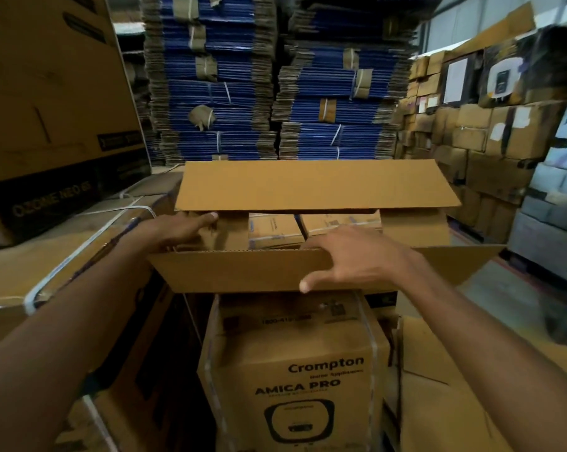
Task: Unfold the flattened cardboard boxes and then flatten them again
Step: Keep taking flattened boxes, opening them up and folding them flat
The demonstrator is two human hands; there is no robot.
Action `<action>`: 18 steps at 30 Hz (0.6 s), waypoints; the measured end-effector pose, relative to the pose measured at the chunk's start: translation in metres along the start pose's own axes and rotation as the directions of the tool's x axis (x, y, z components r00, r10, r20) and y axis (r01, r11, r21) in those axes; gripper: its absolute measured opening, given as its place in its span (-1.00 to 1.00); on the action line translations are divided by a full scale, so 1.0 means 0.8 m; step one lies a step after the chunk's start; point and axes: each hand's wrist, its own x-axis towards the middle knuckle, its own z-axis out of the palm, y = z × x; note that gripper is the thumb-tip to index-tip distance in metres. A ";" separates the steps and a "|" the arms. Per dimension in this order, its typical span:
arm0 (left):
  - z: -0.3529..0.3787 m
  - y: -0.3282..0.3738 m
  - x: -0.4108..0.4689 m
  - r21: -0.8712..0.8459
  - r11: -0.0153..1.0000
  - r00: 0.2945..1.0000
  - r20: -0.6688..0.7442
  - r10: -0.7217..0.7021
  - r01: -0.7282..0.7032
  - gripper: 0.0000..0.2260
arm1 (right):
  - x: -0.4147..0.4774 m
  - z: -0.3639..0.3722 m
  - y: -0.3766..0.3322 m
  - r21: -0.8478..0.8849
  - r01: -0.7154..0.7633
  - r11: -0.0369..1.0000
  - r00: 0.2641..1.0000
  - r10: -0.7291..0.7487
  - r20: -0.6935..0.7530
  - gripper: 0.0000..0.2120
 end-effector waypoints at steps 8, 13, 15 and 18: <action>0.032 0.045 -0.056 0.364 0.931 0.960 -0.250 0.127 -0.029 -0.50 | 0.011 0.030 -0.031 -0.243 0.105 0.964 0.955 -0.165 -0.245 -0.54; 0.028 0.093 -0.068 0.355 0.904 0.759 -0.511 0.402 -0.240 -0.56 | 0.003 0.036 -0.030 -0.234 0.119 0.965 0.937 -0.187 -0.294 -0.57; 0.020 0.106 -0.064 0.323 0.893 0.616 -0.646 0.451 -0.315 -0.69 | -0.003 0.040 -0.029 -0.209 0.117 0.971 0.938 -0.177 -0.298 -0.58; 0.012 0.123 -0.054 0.224 0.911 0.539 -0.747 0.389 -0.346 -0.50 | -0.012 0.048 -0.026 -0.209 0.145 0.967 0.928 -0.206 -0.311 -0.61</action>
